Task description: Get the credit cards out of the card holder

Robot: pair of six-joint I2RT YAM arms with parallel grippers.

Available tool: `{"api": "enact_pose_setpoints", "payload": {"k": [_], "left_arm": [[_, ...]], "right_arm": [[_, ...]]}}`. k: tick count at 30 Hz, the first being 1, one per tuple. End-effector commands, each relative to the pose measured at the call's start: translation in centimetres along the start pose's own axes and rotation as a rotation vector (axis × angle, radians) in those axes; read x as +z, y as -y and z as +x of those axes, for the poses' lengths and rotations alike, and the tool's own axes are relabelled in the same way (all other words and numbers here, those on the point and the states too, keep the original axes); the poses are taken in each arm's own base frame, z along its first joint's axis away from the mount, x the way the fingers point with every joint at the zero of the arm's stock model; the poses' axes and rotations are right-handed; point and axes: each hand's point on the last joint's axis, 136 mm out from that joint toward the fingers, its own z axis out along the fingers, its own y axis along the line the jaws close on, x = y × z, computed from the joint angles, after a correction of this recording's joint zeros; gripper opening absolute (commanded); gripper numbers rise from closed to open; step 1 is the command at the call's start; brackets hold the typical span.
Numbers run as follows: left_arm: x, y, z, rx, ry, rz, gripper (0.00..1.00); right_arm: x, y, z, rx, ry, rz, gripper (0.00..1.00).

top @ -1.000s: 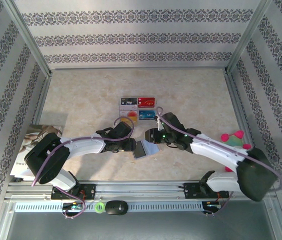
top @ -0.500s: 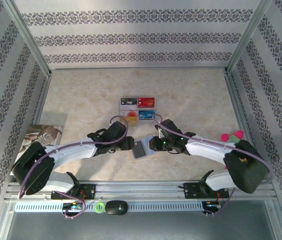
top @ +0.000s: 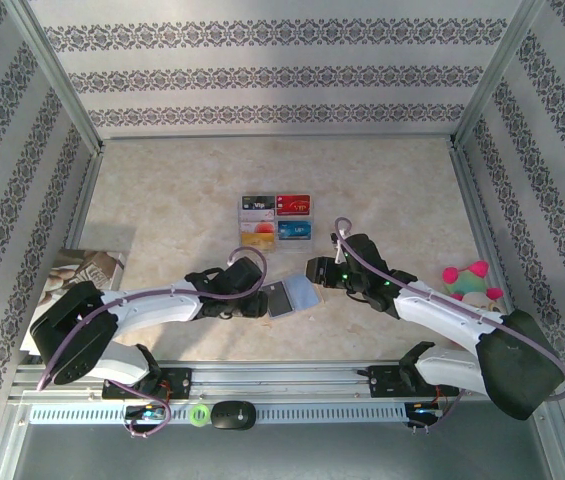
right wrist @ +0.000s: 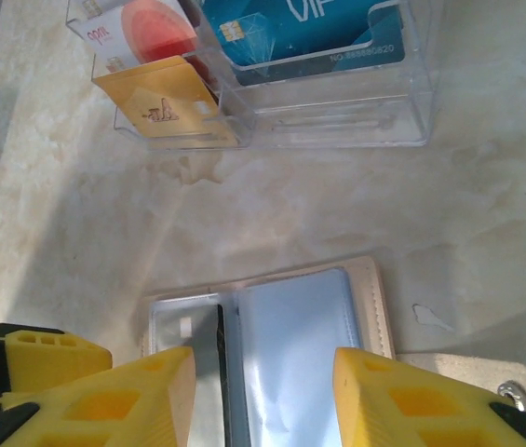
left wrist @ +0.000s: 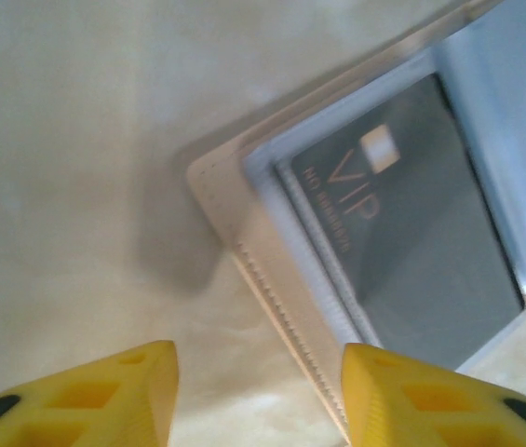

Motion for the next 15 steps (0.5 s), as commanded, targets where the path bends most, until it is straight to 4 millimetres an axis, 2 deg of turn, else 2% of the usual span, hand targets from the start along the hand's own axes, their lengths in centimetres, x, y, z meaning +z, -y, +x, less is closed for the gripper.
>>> {"api": "enact_pose_setpoints", "payload": {"k": [1, 3, 6, 15], "left_arm": [[0.9, -2.4, 2.0, 0.029, -0.073, -0.117, 0.41], [1.2, -2.9, 2.1, 0.025, -0.086, -0.151, 0.37], [1.1, -2.4, 1.5, 0.025, -0.067, -0.134, 0.36], [0.1, 1.6, -1.4, 0.029, 0.046, 0.039, 0.35]], "right_arm": [[-0.4, -0.4, -0.5, -0.008, 0.018, -0.012, 0.44], [-0.5, -0.6, -0.6, -0.016, 0.015, -0.015, 0.44], [-0.5, -0.5, -0.5, -0.024, -0.003, 0.001, 0.44], [0.1, -1.4, 0.6, -0.048, -0.062, -0.062, 0.45]]}}
